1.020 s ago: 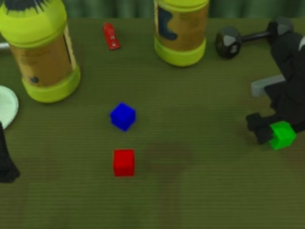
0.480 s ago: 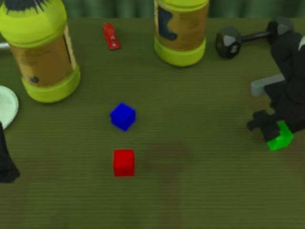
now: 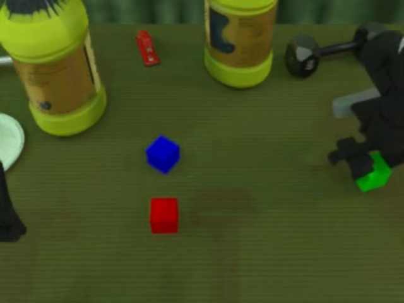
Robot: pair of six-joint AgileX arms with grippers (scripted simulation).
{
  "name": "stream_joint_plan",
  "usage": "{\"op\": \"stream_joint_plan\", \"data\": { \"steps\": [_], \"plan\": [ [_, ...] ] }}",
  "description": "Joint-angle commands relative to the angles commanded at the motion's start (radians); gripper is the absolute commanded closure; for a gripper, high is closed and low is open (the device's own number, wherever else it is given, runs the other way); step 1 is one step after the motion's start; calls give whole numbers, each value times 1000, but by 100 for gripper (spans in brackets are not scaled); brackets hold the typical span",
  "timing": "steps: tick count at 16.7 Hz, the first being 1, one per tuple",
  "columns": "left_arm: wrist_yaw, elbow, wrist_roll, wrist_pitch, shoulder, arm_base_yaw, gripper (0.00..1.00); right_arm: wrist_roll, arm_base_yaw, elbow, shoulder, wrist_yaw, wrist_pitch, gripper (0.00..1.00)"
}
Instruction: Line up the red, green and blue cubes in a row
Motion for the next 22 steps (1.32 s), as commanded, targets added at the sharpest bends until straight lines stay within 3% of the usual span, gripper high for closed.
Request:
{"op": "stream_joint_plan", "data": {
  "steps": [5,13,17,22],
  "plan": [
    [0,0,0,0,0,0,0,2,2,96,-67,0,-170,100],
    [0,0,0,0,0,0,0,40,27,127,-56,1,-191,100],
    [0,0,0,0,0,0,0,232,162,227,4,8,-241,100],
    [0,0,0,0,0,0,0,626,392,385,88,21,-318,100]
  ]
}}
